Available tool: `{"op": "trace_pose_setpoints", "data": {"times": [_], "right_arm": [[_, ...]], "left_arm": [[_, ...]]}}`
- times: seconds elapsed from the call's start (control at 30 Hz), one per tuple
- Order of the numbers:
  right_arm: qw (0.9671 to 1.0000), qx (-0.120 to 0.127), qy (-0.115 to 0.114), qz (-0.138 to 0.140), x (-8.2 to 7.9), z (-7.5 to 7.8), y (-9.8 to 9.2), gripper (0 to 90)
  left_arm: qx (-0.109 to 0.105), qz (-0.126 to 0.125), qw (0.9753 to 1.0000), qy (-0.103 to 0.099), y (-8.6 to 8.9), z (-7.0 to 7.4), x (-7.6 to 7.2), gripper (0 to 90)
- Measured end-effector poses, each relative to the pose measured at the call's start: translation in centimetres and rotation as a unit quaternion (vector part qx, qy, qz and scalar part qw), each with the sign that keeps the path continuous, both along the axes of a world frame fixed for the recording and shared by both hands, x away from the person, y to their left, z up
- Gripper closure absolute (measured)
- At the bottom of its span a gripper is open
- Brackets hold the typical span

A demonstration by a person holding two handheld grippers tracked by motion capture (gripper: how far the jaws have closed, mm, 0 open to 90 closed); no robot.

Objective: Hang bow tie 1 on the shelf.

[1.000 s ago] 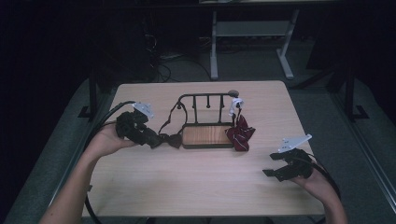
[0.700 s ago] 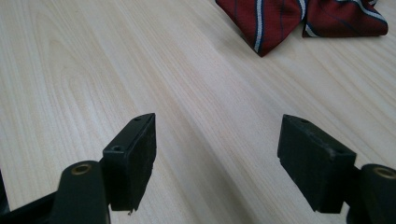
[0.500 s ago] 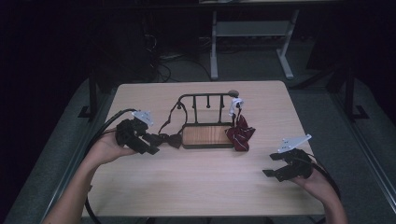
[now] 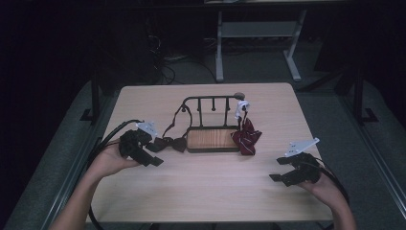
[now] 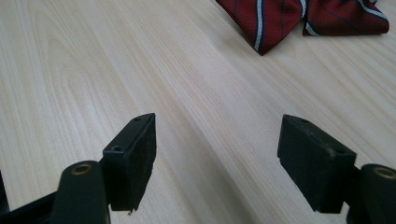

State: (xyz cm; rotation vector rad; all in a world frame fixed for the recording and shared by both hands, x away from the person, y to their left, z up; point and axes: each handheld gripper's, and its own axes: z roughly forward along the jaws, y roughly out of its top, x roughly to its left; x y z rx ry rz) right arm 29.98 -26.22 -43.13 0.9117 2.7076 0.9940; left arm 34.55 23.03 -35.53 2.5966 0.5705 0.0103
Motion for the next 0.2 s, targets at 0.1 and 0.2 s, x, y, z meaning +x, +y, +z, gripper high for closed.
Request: {"op": "trace_pose_setpoints", "data": {"times": [0.1,0.2], "right_arm": [[1.0000,-0.001,-0.002,0.003,0.08,-0.04,0.02,27.8],[1.0000,-0.001,-0.002,0.004,0.11,-0.06,0.02,27.8]], "left_arm": [[0.000,-0.003,1.0000,-0.001,-0.04,-0.60,-0.33,39.3],[-0.001,-0.002,1.0000,-0.003,-0.07,-0.80,-0.50,39.3]]}}
